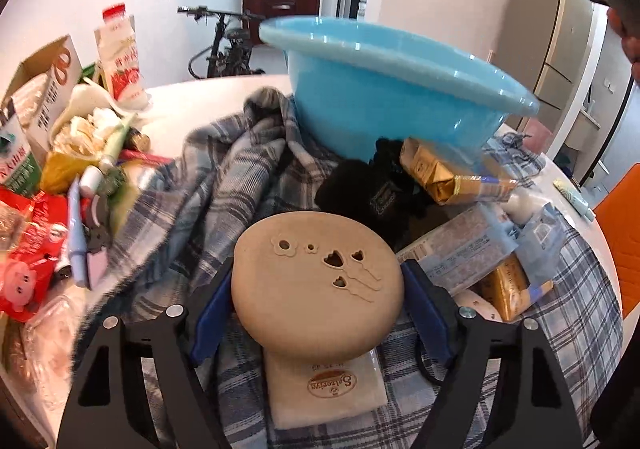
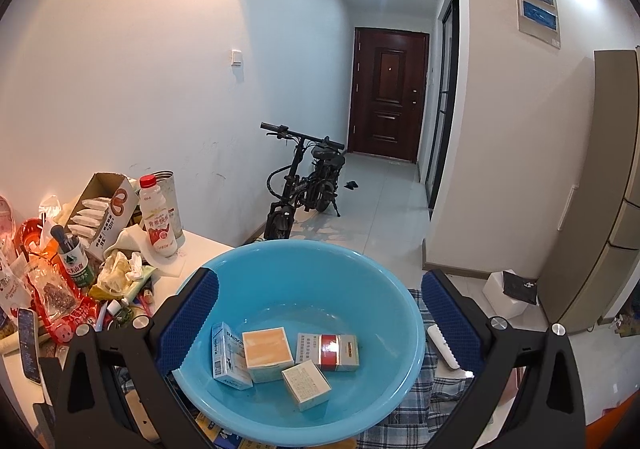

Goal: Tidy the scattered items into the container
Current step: 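Grasp the round tan soap dish with the left tool, then grasp the blue-white wrapped packet with the right tool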

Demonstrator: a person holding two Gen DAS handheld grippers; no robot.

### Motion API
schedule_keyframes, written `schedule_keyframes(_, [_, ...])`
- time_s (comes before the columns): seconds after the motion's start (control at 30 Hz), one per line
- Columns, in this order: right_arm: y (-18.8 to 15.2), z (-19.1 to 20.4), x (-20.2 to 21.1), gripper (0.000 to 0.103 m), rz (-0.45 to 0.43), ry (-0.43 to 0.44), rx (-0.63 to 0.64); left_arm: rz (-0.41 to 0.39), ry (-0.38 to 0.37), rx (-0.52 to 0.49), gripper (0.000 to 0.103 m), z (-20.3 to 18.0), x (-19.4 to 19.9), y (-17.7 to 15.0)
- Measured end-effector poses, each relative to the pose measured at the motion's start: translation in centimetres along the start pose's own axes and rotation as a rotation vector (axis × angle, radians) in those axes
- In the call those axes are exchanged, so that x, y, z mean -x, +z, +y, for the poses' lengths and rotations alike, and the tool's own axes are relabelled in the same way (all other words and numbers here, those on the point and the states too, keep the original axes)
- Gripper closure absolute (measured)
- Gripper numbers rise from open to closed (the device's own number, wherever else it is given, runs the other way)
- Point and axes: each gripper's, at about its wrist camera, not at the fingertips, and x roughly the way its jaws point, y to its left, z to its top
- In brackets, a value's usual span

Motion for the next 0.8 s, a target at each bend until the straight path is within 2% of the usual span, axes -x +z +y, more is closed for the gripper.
schedule_keyframes(0.1, [-0.4, 0.0, 0.4, 0.0, 0.006, 0.03, -0.006, -0.036, 0.011, -0.018, 0.025, -0.1, 1.0, 0.0])
schedule_keyframes(0.23, [-2.7, 0.1, 1.4, 0.0, 0.069, 0.05, 0.04, -0.061, -0.014, -0.004, 0.025, 0.3, 1.4, -0.2])
schedule_keyframes(0.33, [-6.6, 0.0, 2.4, 0.0, 0.135, 0.06, 0.053, -0.062, -0.035, 0.012, 0.025, 0.5, 1.1, -0.5])
schedule_keyframes(0.47, [-13.6, 0.0, 2.8, 0.0, 0.246, 0.056, 0.018, -0.06, -0.052, 0.019, 0.025, 0.4, 0.8, -0.8])
schedule_keyframes(0.6, [-19.5, 0.1, 1.8, 0.0, 0.364, 0.066, -0.041, -0.063, -0.068, 0.019, 0.025, 0.2, 0.7, -0.9])
schedule_keyframes(0.7, [-21.8, 0.5, 0.7, 0.0, 0.419, 0.073, -0.042, -0.061, -0.07, 0.021, 0.025, 0.3, 0.6, -1.0])
schedule_keyframes(0.8, [-22.3, 0.8, 0.2, 0.0, 0.432, 0.086, -0.054, -0.058, -0.077, 0.032, 0.024, 0.5, 0.6, -1.0])
